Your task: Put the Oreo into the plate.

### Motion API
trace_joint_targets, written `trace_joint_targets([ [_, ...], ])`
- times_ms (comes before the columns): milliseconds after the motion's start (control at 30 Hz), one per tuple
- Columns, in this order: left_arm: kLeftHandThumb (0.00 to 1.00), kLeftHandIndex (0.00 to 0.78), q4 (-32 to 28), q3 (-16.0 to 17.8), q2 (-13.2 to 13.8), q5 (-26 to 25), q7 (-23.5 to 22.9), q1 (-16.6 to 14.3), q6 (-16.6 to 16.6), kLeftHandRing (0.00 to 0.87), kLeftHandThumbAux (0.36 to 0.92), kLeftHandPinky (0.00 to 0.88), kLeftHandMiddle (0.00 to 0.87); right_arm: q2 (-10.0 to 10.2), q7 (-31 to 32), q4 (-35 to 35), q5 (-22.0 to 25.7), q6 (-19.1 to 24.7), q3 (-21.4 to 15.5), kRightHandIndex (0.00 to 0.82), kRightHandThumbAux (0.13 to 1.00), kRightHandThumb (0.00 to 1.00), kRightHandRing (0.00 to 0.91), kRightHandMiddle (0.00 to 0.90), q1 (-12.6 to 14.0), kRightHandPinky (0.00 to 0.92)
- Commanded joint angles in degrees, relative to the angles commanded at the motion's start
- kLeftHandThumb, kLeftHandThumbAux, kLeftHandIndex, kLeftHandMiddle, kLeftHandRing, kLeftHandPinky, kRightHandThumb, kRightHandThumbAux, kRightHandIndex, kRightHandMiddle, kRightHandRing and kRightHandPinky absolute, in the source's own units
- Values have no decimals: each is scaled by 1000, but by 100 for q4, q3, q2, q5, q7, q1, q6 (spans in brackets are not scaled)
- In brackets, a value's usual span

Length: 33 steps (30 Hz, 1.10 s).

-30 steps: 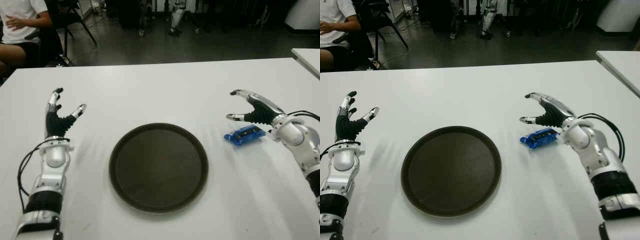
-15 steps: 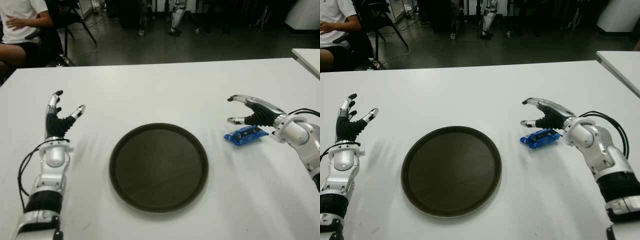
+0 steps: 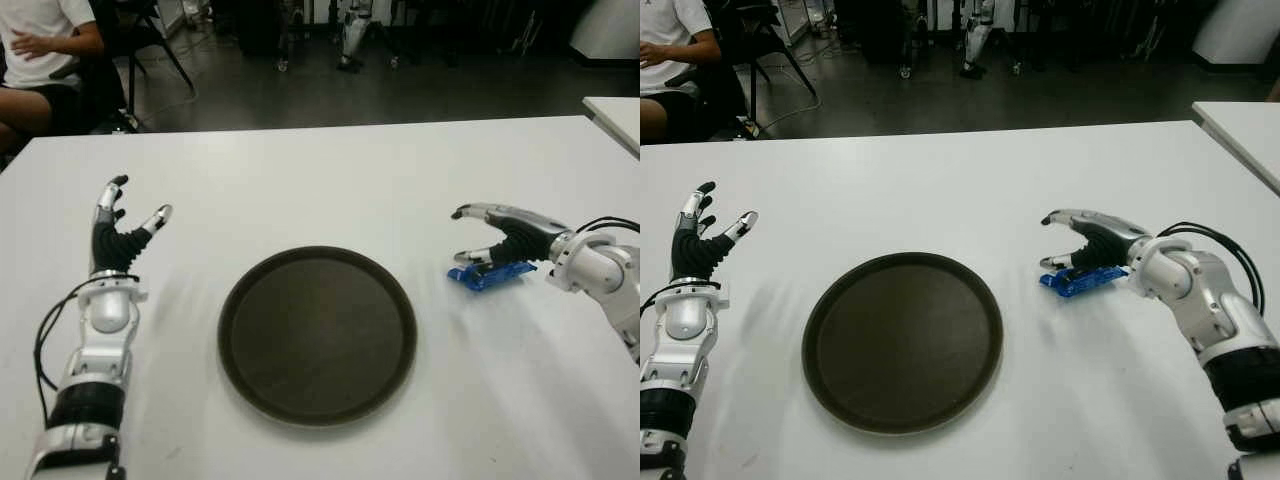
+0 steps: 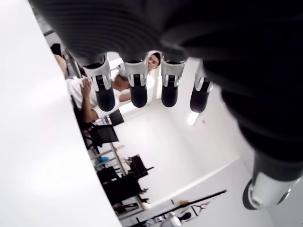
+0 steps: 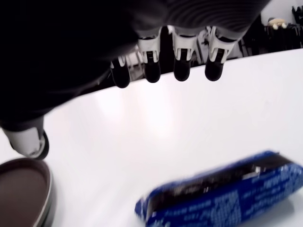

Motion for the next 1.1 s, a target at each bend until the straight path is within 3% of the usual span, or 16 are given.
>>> trace_joint_targets([
  [433, 0, 0, -62, 42, -7, -39, -76, -28, 167, 0, 598, 0, 9, -145, 422, -45, -59, -26, 140, 0, 398, 256, 0, 0, 105, 0],
  [533, 0, 1, 487, 73, 37, 86, 196, -216, 185, 2, 583, 0, 10, -246, 612, -224, -55, 71, 114, 0, 402, 258, 0, 0, 131, 0],
  [867, 0, 0, 1569, 100, 115, 79, 325, -600, -755, 4, 595, 0, 7, -344, 816, -709, -190, 610, 68, 0, 415, 296, 0, 0, 214, 14],
  [1100, 0, 0, 2097, 70, 223, 141, 382, -782, -1066, 13, 588, 9, 7, -401, 812, -852, -289, 792, 68, 0, 426, 318, 0, 0, 265, 32],
])
